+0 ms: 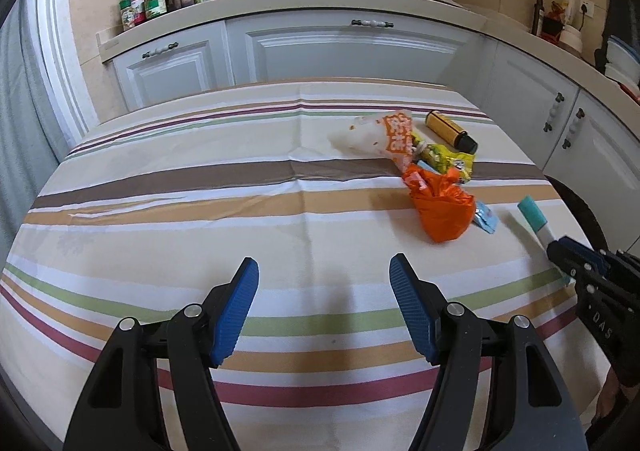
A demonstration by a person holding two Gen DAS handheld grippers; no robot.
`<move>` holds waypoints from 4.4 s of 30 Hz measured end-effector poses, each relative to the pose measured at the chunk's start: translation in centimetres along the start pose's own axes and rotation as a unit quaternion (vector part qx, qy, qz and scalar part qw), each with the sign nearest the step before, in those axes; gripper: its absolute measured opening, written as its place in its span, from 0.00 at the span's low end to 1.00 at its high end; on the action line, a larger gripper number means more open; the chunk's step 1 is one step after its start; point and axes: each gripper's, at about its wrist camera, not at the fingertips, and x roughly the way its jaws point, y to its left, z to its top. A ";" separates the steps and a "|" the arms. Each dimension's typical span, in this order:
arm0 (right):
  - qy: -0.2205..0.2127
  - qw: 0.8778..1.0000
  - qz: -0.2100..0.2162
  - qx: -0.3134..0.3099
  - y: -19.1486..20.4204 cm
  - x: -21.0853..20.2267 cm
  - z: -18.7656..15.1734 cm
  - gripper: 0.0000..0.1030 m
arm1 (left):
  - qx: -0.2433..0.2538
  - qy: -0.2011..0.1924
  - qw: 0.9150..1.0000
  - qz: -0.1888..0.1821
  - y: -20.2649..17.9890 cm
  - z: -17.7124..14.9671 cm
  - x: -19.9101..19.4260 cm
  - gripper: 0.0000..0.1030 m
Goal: Collect trash
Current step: 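Grasp the teal-capped white tube with the right tool while left grasps the orange bag, then carry the tube and orange bag over the bin and open both tools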
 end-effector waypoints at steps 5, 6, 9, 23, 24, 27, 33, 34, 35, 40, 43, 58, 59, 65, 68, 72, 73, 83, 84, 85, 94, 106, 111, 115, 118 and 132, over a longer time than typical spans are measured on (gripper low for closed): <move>-0.026 0.999 -0.010 0.019 -0.9 -0.6 0.9 0.14 | 0.006 -0.003 1.000 -0.011 -1.0 0.3 0.1 0.64; -0.028 0.999 -0.011 0.022 -1.1 -0.6 1.1 0.14 | 0.008 -0.003 1.000 -0.013 -1.2 0.4 0.1 0.64; -0.033 0.999 -0.015 0.031 -1.8 -0.4 1.7 0.14 | 0.013 -0.003 1.000 -0.018 -1.8 0.7 0.3 0.64; -0.029 0.998 -0.024 0.058 -4.1 0.8 2.5 0.14 | 0.024 -0.007 0.999 -0.041 -4.5 2.1 1.3 0.66; -0.029 0.998 -0.024 0.059 -4.3 0.9 2.6 0.14 | 0.025 -0.007 0.999 -0.043 -4.8 2.2 1.4 0.66; -0.031 0.997 -0.024 0.064 -4.7 0.8 2.7 0.14 | 0.029 -0.006 0.998 -0.046 -5.5 2.6 1.9 0.67; -0.034 0.997 -0.024 0.069 -5.5 0.7 2.9 0.14 | 0.031 -0.006 0.998 -0.045 -6.2 3.6 3.0 0.67; -0.034 0.997 -0.024 0.070 -5.6 0.7 2.9 0.14 | 0.032 -0.005 0.998 -0.045 -6.2 3.7 3.2 0.67; -0.034 0.997 -0.024 0.072 -5.7 0.8 2.9 0.14 | 0.032 -0.003 0.998 -0.045 -6.2 3.8 3.3 0.67; -0.033 0.996 -0.023 0.074 -5.9 0.8 2.9 0.14 | 0.034 0.013 0.998 -0.053 -6.0 3.8 4.2 0.56; -0.033 0.996 -0.022 0.074 -5.9 0.8 2.9 0.14 | 0.042 0.021 0.998 -0.052 -6.2 3.6 4.5 0.42; -0.048 0.995 -0.037 0.078 -6.3 -1.0 2.8 0.14 | 0.046 -0.014 0.998 -0.034 -5.6 3.2 2.3 0.40; -0.050 0.995 -0.040 0.079 -6.4 -1.2 2.7 0.14 | 0.045 -0.018 0.998 -0.034 -5.5 3.3 1.9 0.40; -0.064 0.993 -0.057 0.087 -7.2 -2.6 2.5 0.14 | 0.049 -0.050 0.997 -0.038 -6.4 3.9 0.0 0.40; -0.071 0.991 -0.071 0.090 -7.8 -3.4 2.3 0.14 | 0.053 -0.058 0.996 -0.047 -7.3 4.2 -0.5 0.40; -0.082 0.987 -0.095 0.097 -8.8 -4.4 2.1 0.14 | 0.060 -0.071 0.994 -0.066 -9.2 4.7 -1.1 0.40; -0.085 0.986 -0.101 0.100 -9.2 -4.8 2.0 0.14 | 0.061 -0.076 0.993 -0.071 -9.6 4.8 -1.3 0.40; -0.105 0.978 -0.137 0.120 -12.2 -7.0 1.4 0.14 | 0.080 -0.122 0.983 -0.112 -14.3 6.2 -3.3 0.40; -0.107 0.977 -0.140 0.122 -12.4 -7.2 1.3 0.14 | 0.083 -0.128 0.982 -0.116 -14.9 6.3 -3.6 0.40; -0.110 0.976 -0.144 0.124 -12.8 -7.5 1.3 0.14 | 0.084 -0.131 0.981 -0.118 -15.2 6.4 -3.7 0.40; -0.129 0.968 -0.164 0.141 -15.4 -8.7 1.2 0.14 | 0.110 -0.156 0.972 -0.139 -19.0 7.0 -4.3 0.40; -0.132 0.960 -0.181 0.165 -18.4 -8.2 0.6 0.14 | 0.135 -0.157 0.966 -0.154 -22.7 6.8 -3.2 0.40; -0.126 0.960 -0.183 0.173 -19.2 -7.4 0.1 0.14 | 0.141 -0.146 0.967 -0.155 -23.9 6.8 -1.8 0.40; -0.122 0.959 -0.184 0.177 -19.8 -6.7 0.0 0.14 | 0.147 -0.141 0.967 -0.154 -24.7 6.9 -0.9 0.40; -0.120 0.959 -0.185 0.179 -20.1 -6.2 0.0 0.14 | 0.149 -0.136 0.967 -0.156 -25.2 7.0 -0.2 0.41; -0.102 0.955 -0.189 0.205 -22.1 -3.5 -0.6 0.32 | 0.149 -0.101 0.971 -0.156 -26.5 7.0 2.7 0.62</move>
